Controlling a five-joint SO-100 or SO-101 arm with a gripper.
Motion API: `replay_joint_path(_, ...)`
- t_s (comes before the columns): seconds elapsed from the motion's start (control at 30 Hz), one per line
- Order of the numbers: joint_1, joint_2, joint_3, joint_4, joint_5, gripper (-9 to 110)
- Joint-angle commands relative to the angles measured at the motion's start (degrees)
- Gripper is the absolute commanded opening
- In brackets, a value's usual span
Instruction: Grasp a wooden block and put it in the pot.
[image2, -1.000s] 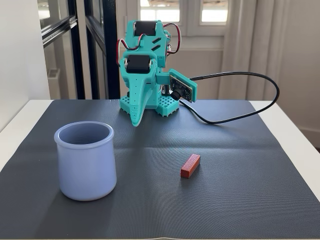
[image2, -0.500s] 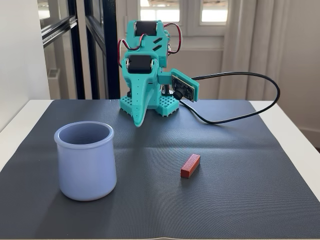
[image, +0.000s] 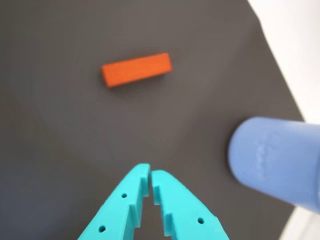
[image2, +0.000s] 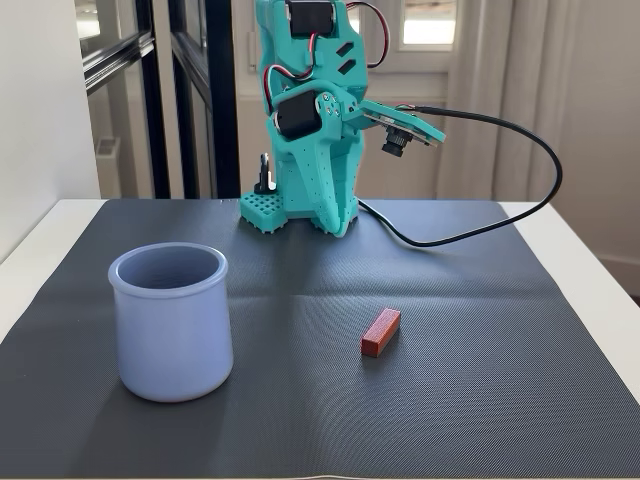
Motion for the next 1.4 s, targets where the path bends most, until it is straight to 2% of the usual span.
replay_joint_path(0.0,-2.72,-3.87,-3.6,-0.53,13.27,0)
replay_joint_path(0.23,-8.44,-11.25,-4.22,-1.32,45.44,1)
replay_joint_path(0.33,-11.16,-13.89,-5.1,-6.24,55.81,4)
replay_joint_path(0.43,-11.69,-16.61,-5.36,-12.74,61.7,6)
replay_joint_path(0.6,-10.72,-22.59,-5.36,-21.01,65.65,6)
replay_joint_path(0.8,-10.02,-31.82,-8.26,-25.22,69.52,6)
replay_joint_path(1.2,-4.83,-41.13,-13.01,-24.7,65.39,6)
replay_joint_path(1.37,-3.52,-41.48,-13.01,-24.7,63.54,13)
